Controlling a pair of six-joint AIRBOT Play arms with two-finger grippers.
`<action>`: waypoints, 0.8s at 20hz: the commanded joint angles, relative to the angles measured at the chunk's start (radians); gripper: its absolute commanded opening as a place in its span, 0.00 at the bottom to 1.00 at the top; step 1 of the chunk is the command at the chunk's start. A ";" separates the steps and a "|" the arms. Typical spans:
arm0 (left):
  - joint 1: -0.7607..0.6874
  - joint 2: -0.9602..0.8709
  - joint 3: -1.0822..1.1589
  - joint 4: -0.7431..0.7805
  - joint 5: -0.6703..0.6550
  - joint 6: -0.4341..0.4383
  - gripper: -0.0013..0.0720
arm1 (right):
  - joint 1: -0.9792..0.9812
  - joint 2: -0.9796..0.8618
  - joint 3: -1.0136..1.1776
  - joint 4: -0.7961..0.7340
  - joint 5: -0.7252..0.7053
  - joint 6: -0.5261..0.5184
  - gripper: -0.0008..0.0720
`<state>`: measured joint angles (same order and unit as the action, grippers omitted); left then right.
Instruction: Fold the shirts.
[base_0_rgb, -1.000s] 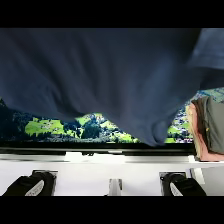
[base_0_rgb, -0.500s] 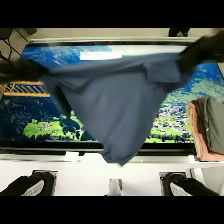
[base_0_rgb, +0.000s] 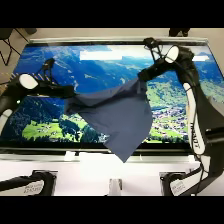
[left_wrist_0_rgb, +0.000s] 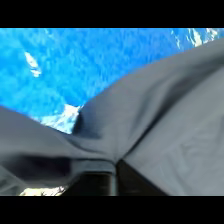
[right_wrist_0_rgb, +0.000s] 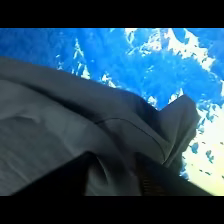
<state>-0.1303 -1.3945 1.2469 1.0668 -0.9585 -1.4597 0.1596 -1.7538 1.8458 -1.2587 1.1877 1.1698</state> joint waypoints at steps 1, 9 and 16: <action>0.013 -0.078 0.039 -0.041 -0.037 0.016 0.88 | -0.009 -0.015 0.004 0.060 0.033 -0.001 0.71; 0.310 -0.093 0.097 0.173 -0.369 -0.005 0.92 | -0.175 0.151 -0.278 0.080 0.391 -0.146 0.74; 0.224 -0.199 -0.048 0.013 -0.160 0.071 0.93 | -0.168 0.312 -0.663 0.117 0.278 -0.168 0.93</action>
<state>0.1226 -1.5509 1.2263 1.1217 -1.1976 -1.4071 -0.0044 -1.4929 1.3014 -1.1557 1.4818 1.0115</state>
